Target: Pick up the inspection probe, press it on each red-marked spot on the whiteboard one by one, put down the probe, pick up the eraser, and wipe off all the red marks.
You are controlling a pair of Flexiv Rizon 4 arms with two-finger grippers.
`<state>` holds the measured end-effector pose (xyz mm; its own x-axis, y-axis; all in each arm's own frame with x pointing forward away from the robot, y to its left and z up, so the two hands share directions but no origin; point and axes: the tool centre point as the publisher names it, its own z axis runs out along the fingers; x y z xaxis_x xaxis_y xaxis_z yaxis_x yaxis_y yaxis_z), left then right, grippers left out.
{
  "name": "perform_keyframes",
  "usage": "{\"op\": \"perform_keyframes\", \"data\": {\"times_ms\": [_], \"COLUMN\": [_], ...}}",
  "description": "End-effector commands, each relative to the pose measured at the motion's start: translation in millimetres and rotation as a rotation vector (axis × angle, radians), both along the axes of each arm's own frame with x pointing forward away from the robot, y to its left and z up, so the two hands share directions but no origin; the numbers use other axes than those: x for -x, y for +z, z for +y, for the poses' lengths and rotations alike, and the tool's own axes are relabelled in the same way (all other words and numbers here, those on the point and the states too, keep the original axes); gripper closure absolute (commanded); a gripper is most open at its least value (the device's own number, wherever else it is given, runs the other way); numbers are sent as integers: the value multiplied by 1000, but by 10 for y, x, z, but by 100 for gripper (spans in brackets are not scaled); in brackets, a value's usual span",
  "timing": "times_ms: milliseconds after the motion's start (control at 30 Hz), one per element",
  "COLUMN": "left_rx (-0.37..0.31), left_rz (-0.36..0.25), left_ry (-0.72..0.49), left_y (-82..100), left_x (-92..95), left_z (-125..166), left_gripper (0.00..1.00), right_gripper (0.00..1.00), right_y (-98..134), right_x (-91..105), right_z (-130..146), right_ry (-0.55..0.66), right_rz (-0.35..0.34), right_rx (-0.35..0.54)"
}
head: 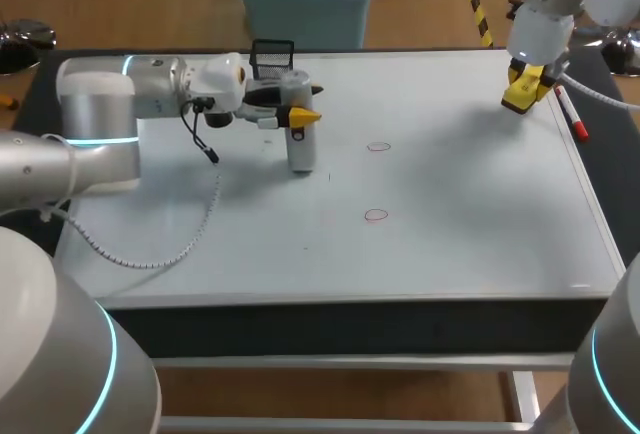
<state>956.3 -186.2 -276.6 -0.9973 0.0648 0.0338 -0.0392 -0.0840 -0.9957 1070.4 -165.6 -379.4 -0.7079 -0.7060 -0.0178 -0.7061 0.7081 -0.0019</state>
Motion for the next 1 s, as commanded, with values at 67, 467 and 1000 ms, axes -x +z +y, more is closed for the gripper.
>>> {"op": "perform_keyframes", "data": {"times_ms": [67, 467, 1000], "left_rx": [-24, -72, -67], "left_rz": [-16, -53, -69], "left_ry": [40, 166, 282], "left_y": [189, 378, 341], "left_x": [-30, -414, -879], "left_z": [155, 826, 1796], "left_gripper": [100, 100, 100], "right_gripper": [100, 100, 100], "right_y": [10, 10, 10], "right_x": [-10, -10, -10], "right_z": [-4, -4, -4], "right_ry": [2, 2, 2], "right_rz": [3, 3, 3], "right_rx": [4, 4, 4]}}
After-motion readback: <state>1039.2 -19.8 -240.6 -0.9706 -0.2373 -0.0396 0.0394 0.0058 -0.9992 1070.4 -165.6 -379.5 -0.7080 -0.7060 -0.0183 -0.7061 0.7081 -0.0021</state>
